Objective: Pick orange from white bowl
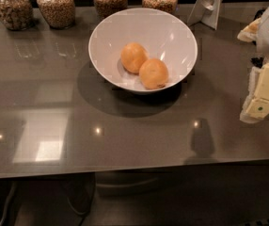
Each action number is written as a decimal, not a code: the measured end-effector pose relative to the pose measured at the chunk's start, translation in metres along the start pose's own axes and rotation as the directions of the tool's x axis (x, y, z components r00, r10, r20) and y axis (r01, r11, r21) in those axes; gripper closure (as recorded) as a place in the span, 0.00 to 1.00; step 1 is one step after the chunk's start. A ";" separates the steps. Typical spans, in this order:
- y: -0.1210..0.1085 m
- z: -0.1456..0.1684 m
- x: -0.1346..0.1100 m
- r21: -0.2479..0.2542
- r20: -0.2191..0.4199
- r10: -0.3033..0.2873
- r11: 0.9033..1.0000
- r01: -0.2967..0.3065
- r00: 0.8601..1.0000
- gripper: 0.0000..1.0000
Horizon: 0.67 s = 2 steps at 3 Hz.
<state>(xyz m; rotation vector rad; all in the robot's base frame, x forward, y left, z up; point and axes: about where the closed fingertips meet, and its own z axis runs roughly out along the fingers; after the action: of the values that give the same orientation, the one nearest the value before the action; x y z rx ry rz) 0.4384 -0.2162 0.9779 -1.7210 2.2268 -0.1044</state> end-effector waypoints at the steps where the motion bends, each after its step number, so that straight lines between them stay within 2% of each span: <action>1: 0.000 0.000 0.000 0.000 0.000 0.000 1.000 0.000 1.000 0.00; 2: -0.009 0.003 -0.014 0.033 0.059 0.004 0.999 -0.006 0.998 0.00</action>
Offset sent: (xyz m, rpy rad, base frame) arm 0.0330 0.0283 0.0016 0.1313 -0.1055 0.0093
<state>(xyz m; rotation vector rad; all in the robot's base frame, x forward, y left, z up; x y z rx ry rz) 0.4507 -0.2048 0.9802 -1.6794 2.1748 -0.0873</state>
